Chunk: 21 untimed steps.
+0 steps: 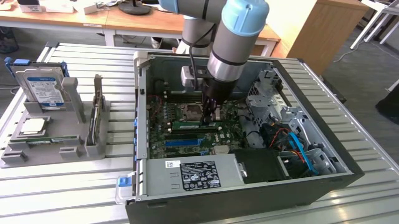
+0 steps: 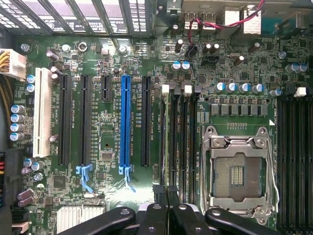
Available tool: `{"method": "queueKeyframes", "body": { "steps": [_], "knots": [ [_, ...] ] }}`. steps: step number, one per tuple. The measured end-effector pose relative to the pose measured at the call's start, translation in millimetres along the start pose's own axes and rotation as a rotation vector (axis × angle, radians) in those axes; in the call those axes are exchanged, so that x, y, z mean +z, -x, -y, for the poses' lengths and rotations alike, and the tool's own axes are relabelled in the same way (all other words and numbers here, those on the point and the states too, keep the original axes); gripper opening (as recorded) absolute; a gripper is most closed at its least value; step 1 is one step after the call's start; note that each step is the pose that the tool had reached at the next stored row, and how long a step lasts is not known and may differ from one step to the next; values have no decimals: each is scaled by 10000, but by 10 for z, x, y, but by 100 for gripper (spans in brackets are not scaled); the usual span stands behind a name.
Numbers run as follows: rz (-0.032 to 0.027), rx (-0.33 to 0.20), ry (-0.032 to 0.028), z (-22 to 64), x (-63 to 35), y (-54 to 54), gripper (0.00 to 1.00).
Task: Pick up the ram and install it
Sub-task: 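Insert the ram into the slot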
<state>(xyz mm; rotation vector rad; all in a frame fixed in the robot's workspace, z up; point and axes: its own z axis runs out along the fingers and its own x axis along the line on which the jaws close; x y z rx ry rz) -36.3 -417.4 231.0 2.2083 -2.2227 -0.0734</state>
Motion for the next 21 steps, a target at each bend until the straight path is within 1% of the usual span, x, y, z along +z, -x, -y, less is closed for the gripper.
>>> {"method": "queueKeyframes", "body": {
  "steps": [21],
  "knots": [
    [-1,-48,-5,2,14,1,12]
  ]
}}
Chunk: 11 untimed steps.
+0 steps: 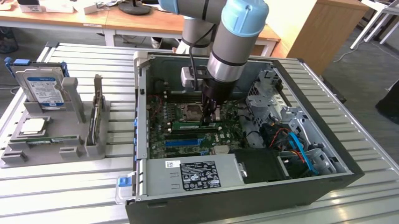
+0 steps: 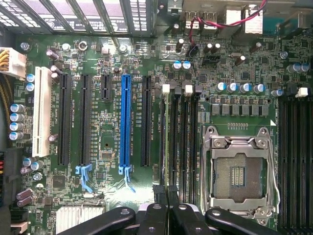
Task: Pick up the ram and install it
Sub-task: 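Insert the ram into the slot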
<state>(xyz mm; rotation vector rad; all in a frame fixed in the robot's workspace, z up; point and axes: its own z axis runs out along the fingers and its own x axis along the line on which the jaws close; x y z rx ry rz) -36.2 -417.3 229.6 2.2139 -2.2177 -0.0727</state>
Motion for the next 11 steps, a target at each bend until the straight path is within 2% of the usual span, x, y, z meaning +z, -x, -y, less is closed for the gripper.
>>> {"method": "queueKeyframes", "body": {
  "steps": [11],
  "knots": [
    [0,1,-1,1,28,-1,12]
  ]
}}
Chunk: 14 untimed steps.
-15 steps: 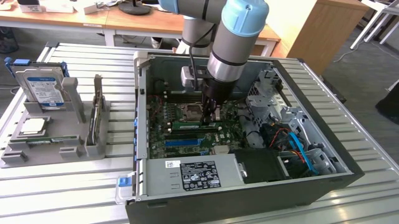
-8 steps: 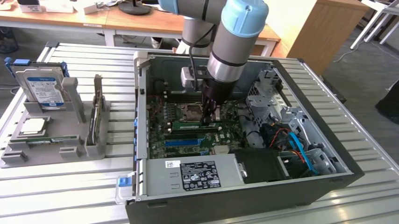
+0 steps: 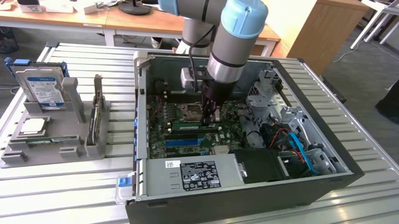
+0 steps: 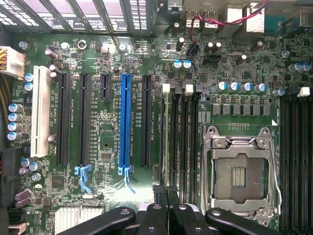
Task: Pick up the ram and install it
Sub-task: 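Insert the ram into the slot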
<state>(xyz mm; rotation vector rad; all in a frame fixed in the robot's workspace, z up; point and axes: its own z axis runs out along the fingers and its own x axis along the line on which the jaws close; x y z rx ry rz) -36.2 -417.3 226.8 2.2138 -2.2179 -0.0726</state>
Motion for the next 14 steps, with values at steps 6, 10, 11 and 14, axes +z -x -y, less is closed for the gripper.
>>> {"method": "queueKeyframes", "body": {
  "steps": [6,10,11,14],
  "knots": [
    [-3,0,1,0,19,-1,12],
    [-1,0,0,1,20,-1,12],
    [-1,0,0,1,20,-1,12],
    [0,0,0,1,20,-1,12]
  ]
}}
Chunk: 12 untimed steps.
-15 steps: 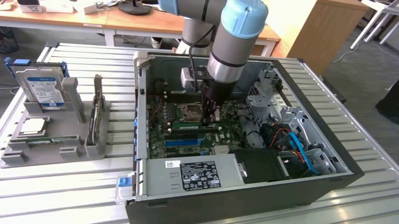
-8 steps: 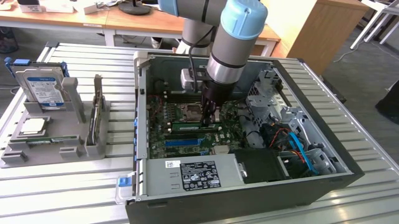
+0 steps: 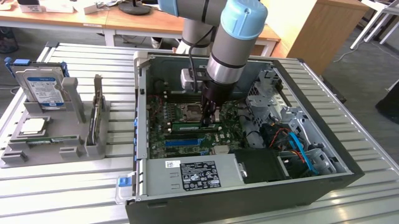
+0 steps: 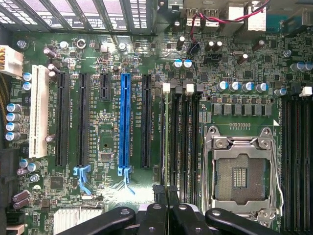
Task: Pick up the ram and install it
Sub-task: 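Insert the ram into the slot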
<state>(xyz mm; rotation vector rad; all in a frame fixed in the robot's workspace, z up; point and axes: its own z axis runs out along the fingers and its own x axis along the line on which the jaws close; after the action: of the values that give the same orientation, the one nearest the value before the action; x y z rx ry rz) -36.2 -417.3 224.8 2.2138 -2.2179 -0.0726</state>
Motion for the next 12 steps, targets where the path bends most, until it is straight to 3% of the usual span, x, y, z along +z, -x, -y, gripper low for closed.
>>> {"method": "queueKeyframes", "body": {
  "steps": [2,4,5,12],
  "knots": [
    [0,0,-1,0,0,0,18],
    [0,0,-1,0,0,0,18],
    [0,0,0,0,0,0,25],
    [-3,0,1,-1,-10,0,25]
  ]
}}
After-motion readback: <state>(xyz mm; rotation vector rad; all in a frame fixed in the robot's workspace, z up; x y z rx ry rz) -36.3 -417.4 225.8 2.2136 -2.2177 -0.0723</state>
